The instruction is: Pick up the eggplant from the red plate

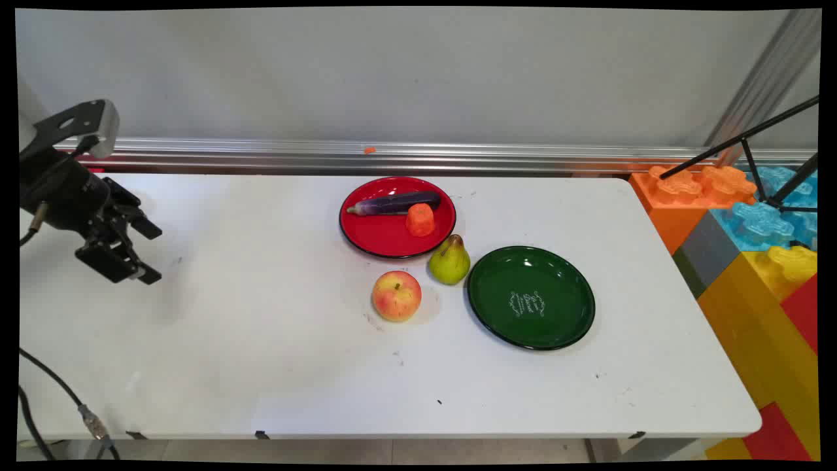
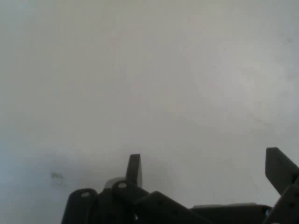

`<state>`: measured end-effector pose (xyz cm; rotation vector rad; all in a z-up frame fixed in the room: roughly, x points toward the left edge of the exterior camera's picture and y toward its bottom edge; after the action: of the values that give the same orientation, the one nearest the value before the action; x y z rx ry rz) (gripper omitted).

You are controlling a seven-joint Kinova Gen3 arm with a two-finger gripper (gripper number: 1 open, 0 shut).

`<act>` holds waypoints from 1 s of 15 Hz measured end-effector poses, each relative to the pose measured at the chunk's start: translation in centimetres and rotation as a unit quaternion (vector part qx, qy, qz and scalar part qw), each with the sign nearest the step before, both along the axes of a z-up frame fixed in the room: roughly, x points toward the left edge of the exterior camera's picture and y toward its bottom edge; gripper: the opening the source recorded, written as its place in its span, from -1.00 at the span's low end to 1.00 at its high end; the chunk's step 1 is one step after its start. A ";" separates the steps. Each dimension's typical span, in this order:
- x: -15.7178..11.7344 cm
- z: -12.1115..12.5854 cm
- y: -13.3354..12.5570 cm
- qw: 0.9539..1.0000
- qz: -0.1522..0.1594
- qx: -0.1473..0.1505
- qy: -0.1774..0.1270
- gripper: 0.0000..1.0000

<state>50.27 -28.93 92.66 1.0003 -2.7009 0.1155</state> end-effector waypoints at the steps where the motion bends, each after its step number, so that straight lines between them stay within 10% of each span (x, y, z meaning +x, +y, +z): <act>1: 0.2 -0.3 -0.2 1.000 -0.002 -0.006 0.002 1.00; 15: -2.7 -3.5 -17.1 0.981 -0.061 -0.156 0.095 1.00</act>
<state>47.62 -46.03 89.15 0.7139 -2.4627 0.3870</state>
